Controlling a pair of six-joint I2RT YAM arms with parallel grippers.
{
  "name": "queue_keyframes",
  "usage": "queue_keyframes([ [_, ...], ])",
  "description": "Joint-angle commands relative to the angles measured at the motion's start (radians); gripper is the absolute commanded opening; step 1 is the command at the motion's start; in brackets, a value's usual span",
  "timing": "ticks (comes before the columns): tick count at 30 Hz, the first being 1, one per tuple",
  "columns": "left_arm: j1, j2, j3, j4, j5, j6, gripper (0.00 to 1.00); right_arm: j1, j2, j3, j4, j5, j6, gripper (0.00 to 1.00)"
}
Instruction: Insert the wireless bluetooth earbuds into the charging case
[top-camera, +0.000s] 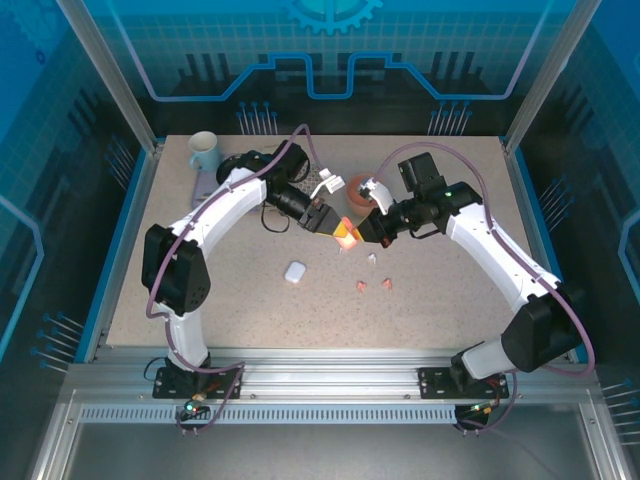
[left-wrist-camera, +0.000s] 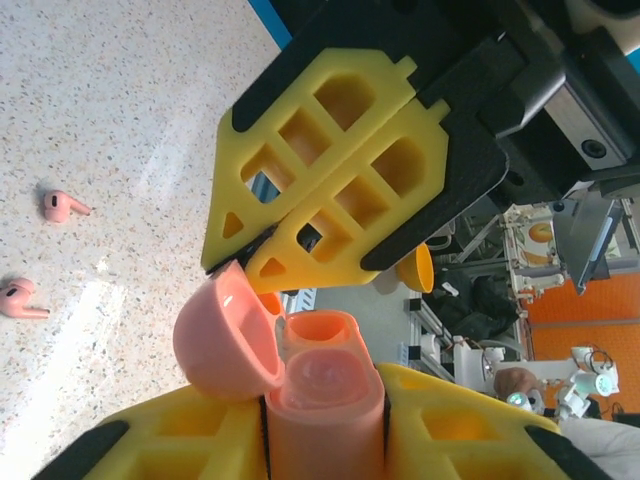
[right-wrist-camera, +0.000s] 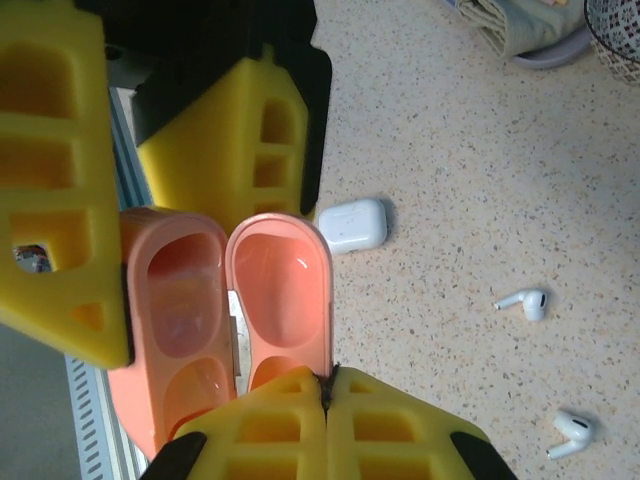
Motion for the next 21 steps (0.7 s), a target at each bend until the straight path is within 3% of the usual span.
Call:
queue_keyframes([
  [1, -0.001, 0.004, 0.028, -0.015, 0.03, 0.02, 0.25, 0.021, 0.013, 0.035, -0.025, -0.008, -0.02, 0.0],
  [6, -0.001, 0.004, 0.02, 0.006, 0.039, 0.006, 0.18, 0.021, 0.013, 0.046, -0.017, -0.003, -0.01, 0.0],
  [9, -0.001, -0.003, 0.004, 0.034, 0.025, -0.011, 0.06, 0.022, 0.013, 0.055, -0.011, 0.006, -0.001, 0.0],
  [13, -0.002, -0.026, -0.047, 0.107, -0.008, -0.041, 0.0, 0.02, 0.013, 0.072, -0.009, 0.031, 0.013, 0.0],
  [16, 0.0, -0.053, -0.099, 0.186, -0.028, -0.062, 0.0, 0.014, 0.011, 0.092, -0.012, 0.051, 0.026, 0.12],
  [18, -0.001, -0.074, -0.139, 0.249, -0.046, -0.082, 0.0, 0.001, -0.003, 0.102, -0.008, 0.072, 0.049, 0.29],
  [21, -0.001, -0.116, -0.22, 0.372, -0.072, -0.115, 0.0, -0.035, -0.034, 0.113, 0.002, 0.076, 0.093, 0.47],
])
